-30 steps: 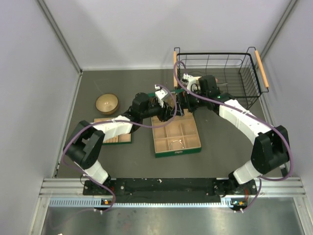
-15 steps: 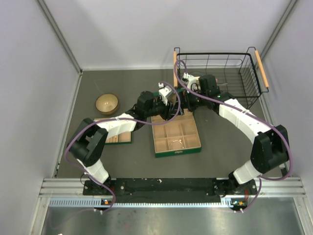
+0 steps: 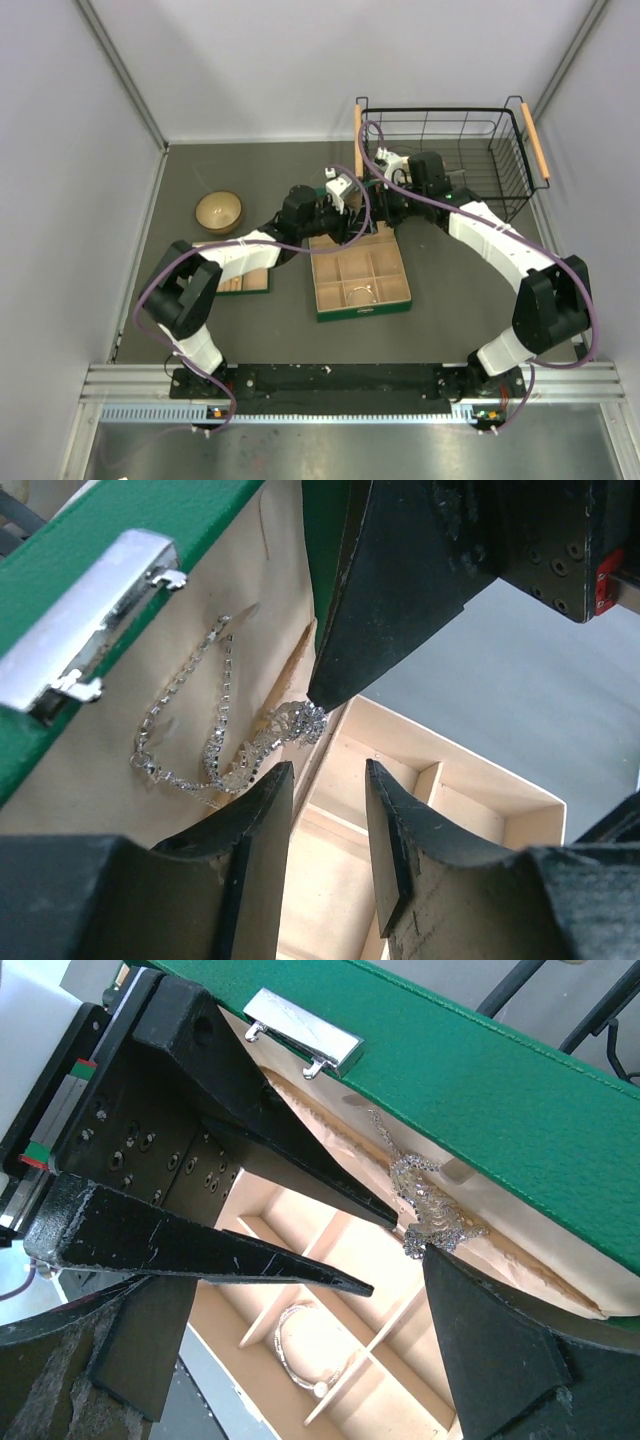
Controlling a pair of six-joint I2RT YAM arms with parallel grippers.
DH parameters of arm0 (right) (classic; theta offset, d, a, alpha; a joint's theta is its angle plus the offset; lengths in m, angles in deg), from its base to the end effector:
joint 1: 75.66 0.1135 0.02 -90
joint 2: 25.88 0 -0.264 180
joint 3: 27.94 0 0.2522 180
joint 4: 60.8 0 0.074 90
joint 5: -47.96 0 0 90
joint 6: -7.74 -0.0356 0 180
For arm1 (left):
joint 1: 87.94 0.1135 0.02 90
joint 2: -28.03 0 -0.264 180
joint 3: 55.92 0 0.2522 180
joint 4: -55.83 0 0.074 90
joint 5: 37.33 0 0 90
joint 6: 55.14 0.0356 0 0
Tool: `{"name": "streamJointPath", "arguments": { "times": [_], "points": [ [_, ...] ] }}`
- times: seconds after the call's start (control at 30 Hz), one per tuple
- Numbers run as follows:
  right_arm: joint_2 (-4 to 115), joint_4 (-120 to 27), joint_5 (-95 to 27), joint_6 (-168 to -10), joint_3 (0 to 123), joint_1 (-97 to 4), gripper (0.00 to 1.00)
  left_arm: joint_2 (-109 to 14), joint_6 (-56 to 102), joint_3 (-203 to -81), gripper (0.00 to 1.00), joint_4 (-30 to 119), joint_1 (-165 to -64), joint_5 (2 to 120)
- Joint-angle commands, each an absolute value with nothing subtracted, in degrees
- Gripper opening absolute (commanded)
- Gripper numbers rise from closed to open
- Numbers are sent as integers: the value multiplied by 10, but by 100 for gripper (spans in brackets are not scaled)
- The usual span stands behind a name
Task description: Organize the mixed jewelry
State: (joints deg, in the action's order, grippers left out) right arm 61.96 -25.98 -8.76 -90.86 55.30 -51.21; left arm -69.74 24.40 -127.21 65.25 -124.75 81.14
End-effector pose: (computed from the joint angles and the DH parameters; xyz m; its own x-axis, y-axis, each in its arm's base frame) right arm 0.3029 0.1592 0.2912 -0.6810 -0.1723 -0.7117 -0.6372 0.6183 0.4600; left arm 0.2957 -0.2425 0.2317 -0.3928 0.0947 -0.9147 0.8341 0.4555 -0.3111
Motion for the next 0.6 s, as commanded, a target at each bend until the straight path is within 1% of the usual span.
{"name": "streamJointPath", "arguments": {
  "times": [0.0, 0.1, 0.17, 0.57],
  "points": [
    [633, -321, -91, -944, 582, -527, 95, -662, 276, -1239, 41, 729, -1274, 831],
    [632, -320, -85, -953, 589, -534, 95, -643, 298, -1188, 42, 783, -1272, 827],
    [633, -317, -78, -957, 590, -537, 95, -637, 316, -1175, 43, 800, -1271, 825],
    [651, -310, -73, -965, 604, -540, 95, -663, 369, -1170, 47, 843, -1274, 840]
  ]
}}
